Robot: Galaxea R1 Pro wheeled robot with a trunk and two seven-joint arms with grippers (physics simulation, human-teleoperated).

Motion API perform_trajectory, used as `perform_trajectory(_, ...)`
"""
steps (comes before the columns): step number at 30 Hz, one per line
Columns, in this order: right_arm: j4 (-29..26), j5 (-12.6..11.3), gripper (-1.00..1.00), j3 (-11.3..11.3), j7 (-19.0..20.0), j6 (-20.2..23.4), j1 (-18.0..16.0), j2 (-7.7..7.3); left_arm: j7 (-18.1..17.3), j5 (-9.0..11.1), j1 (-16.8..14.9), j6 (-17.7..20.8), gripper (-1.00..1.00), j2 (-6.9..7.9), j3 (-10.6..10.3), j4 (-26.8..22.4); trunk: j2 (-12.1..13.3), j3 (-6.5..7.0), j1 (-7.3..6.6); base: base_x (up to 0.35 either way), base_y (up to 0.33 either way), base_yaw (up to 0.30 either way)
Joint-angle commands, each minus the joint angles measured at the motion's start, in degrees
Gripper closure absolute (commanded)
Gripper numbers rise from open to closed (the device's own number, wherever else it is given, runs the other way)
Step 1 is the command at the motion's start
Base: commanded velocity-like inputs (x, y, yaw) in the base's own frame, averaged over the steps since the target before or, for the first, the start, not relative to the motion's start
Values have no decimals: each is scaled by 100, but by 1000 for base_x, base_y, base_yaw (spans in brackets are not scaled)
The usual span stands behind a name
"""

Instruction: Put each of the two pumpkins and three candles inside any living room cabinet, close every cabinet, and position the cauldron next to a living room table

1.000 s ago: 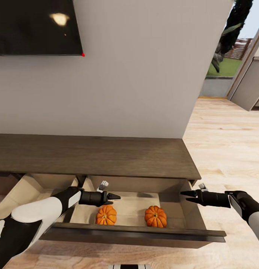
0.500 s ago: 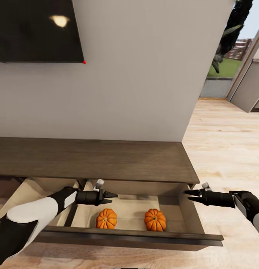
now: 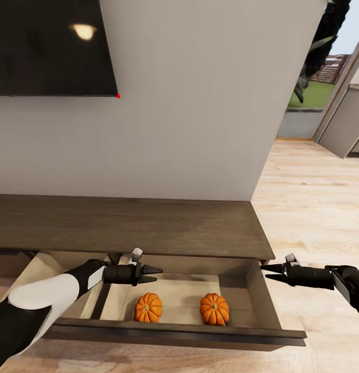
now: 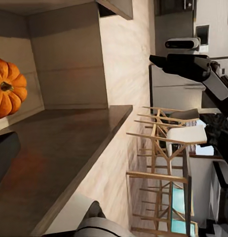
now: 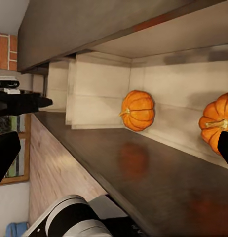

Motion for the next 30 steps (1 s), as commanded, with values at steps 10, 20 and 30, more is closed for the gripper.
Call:
perform_trajectory(10, 1, -2, -100, 454, 3, -29, 44, 18, -10, 8, 22, 3, -100, -57, -537, -37, 403, 180, -220, -99, 0, 0)
perform_trajectory(20, -41, 2, -100, 662, 327, -38, 59, 9, -10, 8, 22, 3, -100, -100, -548, -38, 804, 359, -440, -182, 0, 0)
perform_trajectory(30, -42, 7, -100, 680, 343, -49, 59, 15, -10, 10, 24, 3, -100, -100, -554, -38, 1205, 539, -659, -168, 0, 0)
